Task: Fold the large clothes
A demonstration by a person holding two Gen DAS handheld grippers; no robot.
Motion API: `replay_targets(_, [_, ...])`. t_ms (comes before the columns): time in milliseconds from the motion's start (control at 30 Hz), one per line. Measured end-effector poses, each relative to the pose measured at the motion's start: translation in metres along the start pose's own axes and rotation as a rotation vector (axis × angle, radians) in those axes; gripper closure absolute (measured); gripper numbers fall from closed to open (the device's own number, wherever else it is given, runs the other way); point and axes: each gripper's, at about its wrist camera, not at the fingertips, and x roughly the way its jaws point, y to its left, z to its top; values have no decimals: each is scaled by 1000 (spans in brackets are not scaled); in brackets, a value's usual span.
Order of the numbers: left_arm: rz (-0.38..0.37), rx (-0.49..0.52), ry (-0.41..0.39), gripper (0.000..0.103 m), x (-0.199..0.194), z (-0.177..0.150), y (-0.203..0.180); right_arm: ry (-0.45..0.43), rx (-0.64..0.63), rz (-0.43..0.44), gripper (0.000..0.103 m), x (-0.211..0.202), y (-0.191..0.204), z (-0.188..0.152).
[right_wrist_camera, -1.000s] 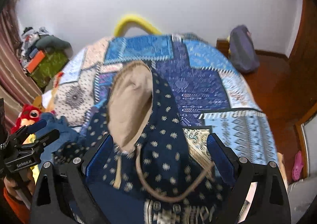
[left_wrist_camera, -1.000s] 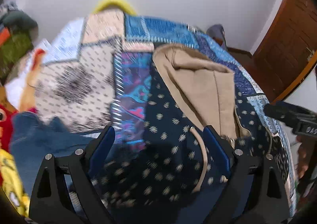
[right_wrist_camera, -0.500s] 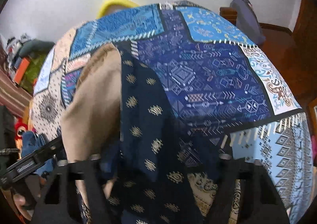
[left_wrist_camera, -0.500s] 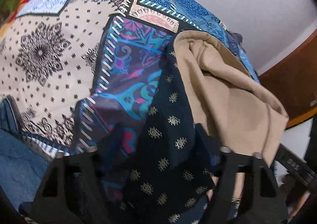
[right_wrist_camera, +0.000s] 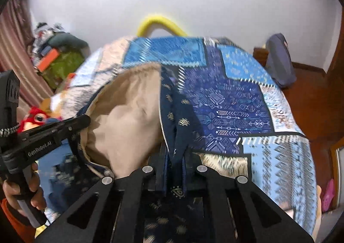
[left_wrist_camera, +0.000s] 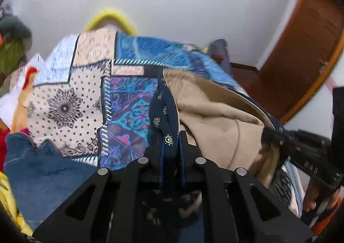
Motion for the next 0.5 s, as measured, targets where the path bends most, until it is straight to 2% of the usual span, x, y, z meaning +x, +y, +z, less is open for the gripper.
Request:
replay_targets(133, [-36,56,-18,92,-57,-21,-17,-50,-63,-8,96,-52,21,-18])
replay_targets(233, [-49,74,-11,92,-79,-43,-17,-63,-89,-4,96,-83,32,-40])
replay_targets(367, [-41,96,15,92,-96,-82,-16,-56,-100,3,96,-111,38,-82])
replay_targets(500, [-27,87,59,92,-93,-119,-11,-26,-105,-12,96,-120,40,-124])
